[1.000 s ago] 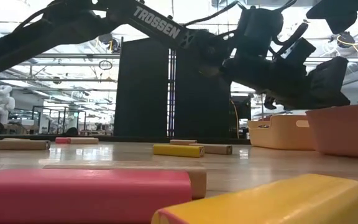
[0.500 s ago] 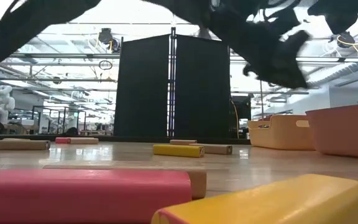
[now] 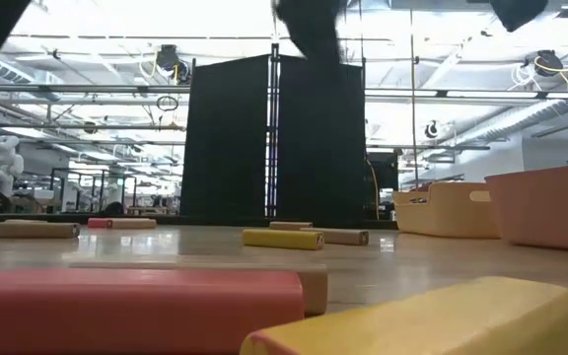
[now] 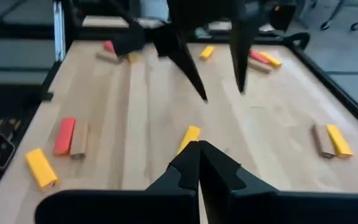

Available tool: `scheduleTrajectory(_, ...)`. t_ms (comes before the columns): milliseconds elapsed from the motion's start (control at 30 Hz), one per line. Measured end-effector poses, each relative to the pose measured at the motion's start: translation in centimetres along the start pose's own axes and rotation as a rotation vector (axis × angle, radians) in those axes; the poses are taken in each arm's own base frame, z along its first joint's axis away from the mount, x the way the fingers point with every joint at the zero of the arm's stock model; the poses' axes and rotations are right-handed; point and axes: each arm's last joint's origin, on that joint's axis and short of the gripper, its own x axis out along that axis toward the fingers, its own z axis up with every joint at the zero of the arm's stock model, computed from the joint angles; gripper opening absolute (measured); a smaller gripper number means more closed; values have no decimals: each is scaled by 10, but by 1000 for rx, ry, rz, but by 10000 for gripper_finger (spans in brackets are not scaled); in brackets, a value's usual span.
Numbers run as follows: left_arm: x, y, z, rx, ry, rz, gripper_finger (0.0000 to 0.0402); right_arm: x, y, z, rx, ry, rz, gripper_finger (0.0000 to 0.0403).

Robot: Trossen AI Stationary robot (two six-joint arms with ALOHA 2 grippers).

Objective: Sort blocks
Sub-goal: Put the red block into the orange bin

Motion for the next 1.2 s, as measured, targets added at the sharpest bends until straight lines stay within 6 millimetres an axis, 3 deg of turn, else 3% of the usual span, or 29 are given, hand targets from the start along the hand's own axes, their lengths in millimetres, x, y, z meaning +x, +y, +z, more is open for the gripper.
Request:
scheduleTrajectory(333,-56,-85,-49,-75,215,14,189,46,53,20,-115,138,139,0)
scheduleTrajectory(533,-85,-142,-67,-134,126,-48,189,60,86,31,-159,225,240,0)
scheduleTrajectory(733,-99,-203,-73,-171,-101,-207,189,56,122,29,-126,333,333,0)
scheduleTrajectory(933,-90,-245,-89,-186,-313,-180,189,53,151,16,-53,429,419,0)
scheduleTrajectory(1200,-40,-247,-108,-176,-297,-55,189,72,163,-4,114,496,322,0)
